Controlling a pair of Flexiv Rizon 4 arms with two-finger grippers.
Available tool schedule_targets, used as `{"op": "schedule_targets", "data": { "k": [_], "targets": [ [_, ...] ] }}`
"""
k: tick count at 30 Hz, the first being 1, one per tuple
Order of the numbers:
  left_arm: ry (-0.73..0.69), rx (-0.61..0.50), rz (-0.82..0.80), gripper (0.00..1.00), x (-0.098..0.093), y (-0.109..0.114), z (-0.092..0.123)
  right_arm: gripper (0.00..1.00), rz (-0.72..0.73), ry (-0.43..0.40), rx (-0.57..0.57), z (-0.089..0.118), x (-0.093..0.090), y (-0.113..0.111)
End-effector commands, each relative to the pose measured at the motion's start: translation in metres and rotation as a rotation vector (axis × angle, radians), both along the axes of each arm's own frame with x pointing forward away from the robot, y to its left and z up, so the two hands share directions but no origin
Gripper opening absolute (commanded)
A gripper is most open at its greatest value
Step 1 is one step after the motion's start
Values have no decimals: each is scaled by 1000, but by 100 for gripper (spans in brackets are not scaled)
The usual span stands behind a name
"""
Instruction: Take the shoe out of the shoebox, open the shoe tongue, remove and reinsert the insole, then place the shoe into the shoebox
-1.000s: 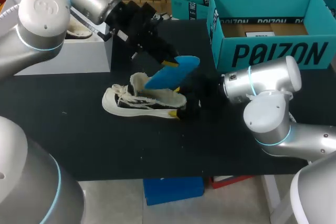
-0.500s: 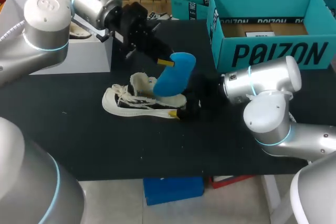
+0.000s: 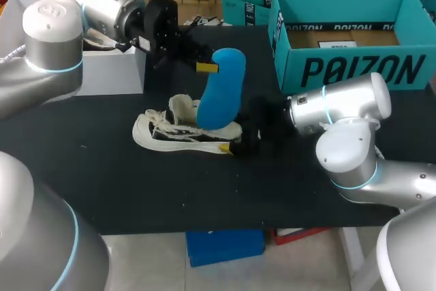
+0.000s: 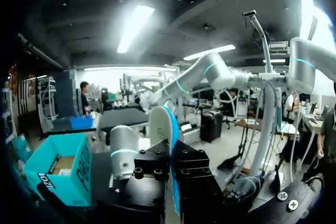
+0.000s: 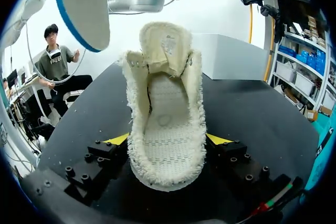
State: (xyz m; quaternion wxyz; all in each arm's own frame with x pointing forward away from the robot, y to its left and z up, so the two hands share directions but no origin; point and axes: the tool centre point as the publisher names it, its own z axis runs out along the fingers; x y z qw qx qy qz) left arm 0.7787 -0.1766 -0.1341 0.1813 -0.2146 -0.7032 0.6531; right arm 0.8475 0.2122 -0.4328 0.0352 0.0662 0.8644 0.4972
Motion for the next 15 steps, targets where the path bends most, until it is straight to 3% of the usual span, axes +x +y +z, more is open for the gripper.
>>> {"op": "schedule_targets", "data": {
  "k": [1,6,15],
  "targets": [
    [174,-112,59,0,1,5,-2,0,-2,0,-1,-4,1,1],
    [320,-187,80,0,4,6,15,0,-2,0,-1,-4,1,1],
    [308,-156,98,0,-3,1,63,0,-2,0,-1,-4,1,1]
  ]
}}
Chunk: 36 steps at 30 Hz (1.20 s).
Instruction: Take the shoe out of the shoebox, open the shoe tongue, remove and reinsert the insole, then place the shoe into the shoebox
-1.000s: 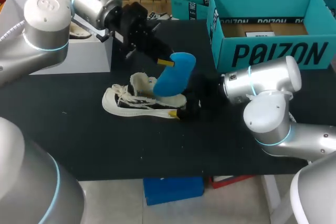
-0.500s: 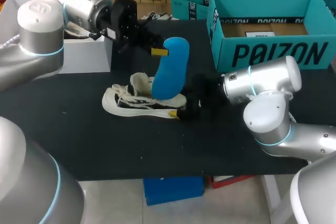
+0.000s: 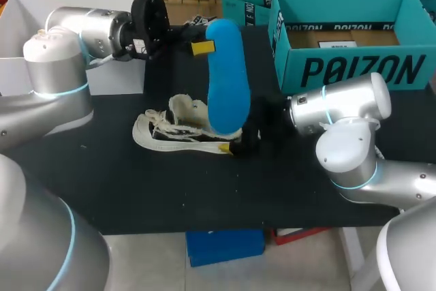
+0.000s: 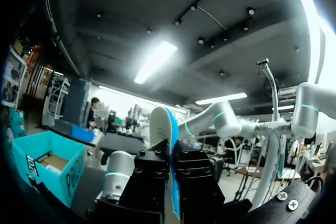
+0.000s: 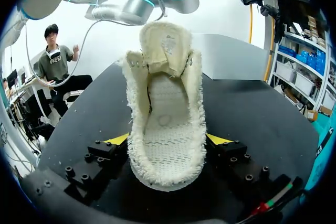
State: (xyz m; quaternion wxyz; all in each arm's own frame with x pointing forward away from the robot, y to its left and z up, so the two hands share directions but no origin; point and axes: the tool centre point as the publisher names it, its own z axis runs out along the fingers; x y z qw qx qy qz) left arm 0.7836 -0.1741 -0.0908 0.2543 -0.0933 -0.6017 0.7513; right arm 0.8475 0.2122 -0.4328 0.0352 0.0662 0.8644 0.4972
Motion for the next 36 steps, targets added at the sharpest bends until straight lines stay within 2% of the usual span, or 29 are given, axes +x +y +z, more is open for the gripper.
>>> {"op": "schedule_targets", "data": {
  "k": [1,7,18,36],
  "targets": [
    [-28,45,25,0,-10,-1,25,0,-2,0,-1,-4,1,1],
    [-48,60,47,0,-14,4,48,0,-2,0,-1,-4,1,1],
    [-29,77,76,0,-21,9,69,0,-2,0,-1,-4,1,1],
    [-9,67,98,0,-22,13,73,0,-2,0,-1,-4,1,1]
  ]
}}
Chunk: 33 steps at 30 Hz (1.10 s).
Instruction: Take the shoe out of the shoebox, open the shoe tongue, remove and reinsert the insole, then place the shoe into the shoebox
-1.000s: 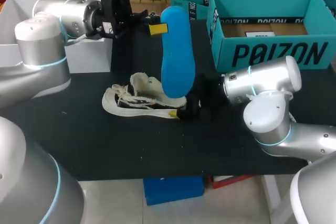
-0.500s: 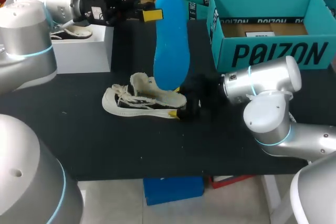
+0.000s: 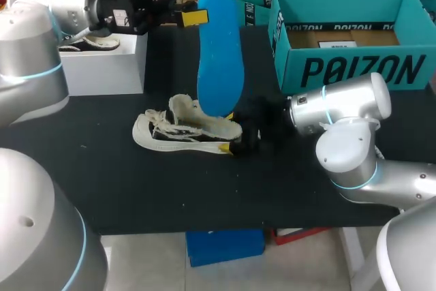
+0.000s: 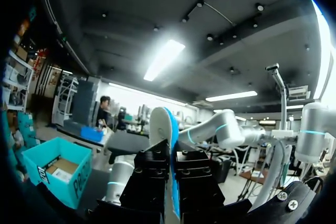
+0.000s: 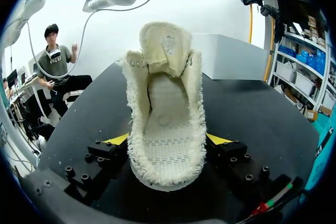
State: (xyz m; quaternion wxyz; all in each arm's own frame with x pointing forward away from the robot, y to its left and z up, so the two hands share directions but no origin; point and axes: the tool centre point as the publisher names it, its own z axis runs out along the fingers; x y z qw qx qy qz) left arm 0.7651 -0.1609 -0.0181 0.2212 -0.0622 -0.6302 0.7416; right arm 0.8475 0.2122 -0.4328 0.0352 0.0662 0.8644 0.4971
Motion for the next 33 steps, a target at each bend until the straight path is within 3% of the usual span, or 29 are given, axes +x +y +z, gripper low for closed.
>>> {"op": "schedule_targets", "data": {
  "k": [1,3,5,6,20,33],
  "targets": [
    [0,2,10,0,-3,0,0,0,-2,0,-1,-4,1,1],
    [0,2,10,0,-3,0,0,3,-2,0,-1,-4,1,1],
    [0,2,10,0,-3,0,0,57,1,1,-8,-2,2,0],
    [0,2,10,0,-3,0,0,100,3,0,-21,0,4,-3],
    [0,2,10,0,-3,0,0,100,35,22,-247,42,8,-33],
    [0,2,10,0,-3,0,0,100,92,106,-620,67,7,-35]
  ]
}}
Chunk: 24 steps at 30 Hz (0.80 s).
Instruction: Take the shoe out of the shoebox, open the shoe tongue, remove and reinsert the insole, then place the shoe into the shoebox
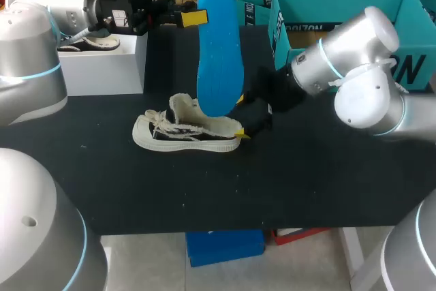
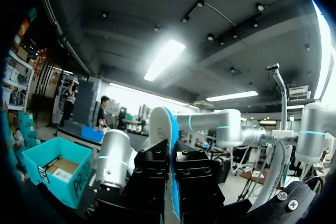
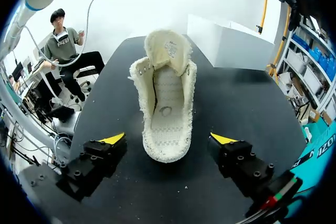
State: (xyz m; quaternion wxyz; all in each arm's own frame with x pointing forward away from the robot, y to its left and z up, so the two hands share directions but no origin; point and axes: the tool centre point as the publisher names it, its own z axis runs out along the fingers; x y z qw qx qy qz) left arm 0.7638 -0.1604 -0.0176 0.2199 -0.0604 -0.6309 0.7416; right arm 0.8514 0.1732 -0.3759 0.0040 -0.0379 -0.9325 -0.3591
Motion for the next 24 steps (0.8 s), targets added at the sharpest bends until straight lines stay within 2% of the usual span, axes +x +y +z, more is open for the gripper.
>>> {"op": "schedule_targets", "data": {
  "k": [1,11,19,24],
  "targets": [
    [-1,1,6,0,-2,0,0,100,8,33,-344,11,4,4],
    [-1,1,6,0,-2,0,0,100,7,40,-554,19,5,14],
    [-1,1,6,0,-2,0,0,100,35,48,-636,18,5,31],
    [-1,1,6,0,-2,0,0,100,45,45,-644,17,5,38]
  ]
}}
